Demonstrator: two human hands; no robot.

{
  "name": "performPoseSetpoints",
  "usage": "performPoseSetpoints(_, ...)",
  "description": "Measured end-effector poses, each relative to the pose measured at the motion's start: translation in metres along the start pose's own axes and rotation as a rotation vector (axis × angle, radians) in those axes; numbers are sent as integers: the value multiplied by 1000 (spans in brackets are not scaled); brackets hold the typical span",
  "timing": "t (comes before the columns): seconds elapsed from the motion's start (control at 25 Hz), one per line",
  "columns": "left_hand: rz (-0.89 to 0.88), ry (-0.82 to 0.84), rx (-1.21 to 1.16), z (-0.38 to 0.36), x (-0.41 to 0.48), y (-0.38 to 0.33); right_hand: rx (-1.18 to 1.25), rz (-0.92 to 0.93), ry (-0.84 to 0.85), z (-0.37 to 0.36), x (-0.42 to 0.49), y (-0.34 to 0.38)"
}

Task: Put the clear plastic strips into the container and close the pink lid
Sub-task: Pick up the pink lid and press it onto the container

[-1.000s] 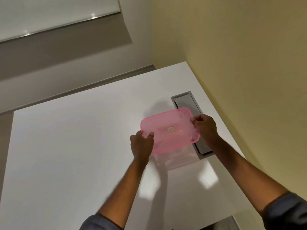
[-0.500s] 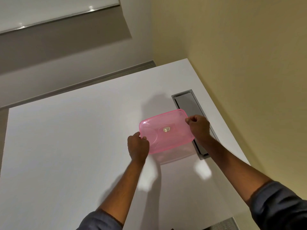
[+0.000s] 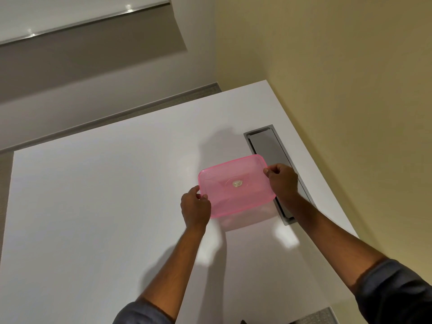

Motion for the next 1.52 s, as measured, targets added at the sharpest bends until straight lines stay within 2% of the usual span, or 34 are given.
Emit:
performPoseSetpoints(0.24,176,31,-139,0,13,22,0,11,-9,-1,0,1)
performPoseSetpoints(0.52,227,-3,-202,-9,10,32,-21,19,-17,-4,-3,-4)
performPoseSetpoints(0.64,192,-20,-120,-17,6,28,-103,26,5,-14,-6,-6)
performPoseSetpoints(0.8,146,-52,-15,-22,2,29,-236,175,-73,-18,-19,-6)
performPoseSetpoints(1.2,102,-140,62,-22,-2,21,-169,101,-61,-17,-18,-21)
performPoseSetpoints(1.52,-32,-120,217,-29,83,-27,-159,145,-60,-21,-17,-25)
Point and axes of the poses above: each hand's wrist, its own x-axis towards the middle knuckle, its own z-axis out of the back of the hand, y = z × x, the point moved 8 cm from there along x, towards the middle knuckle, and after that the axes turned 5 degrees about -x, right-handed, at the moved point
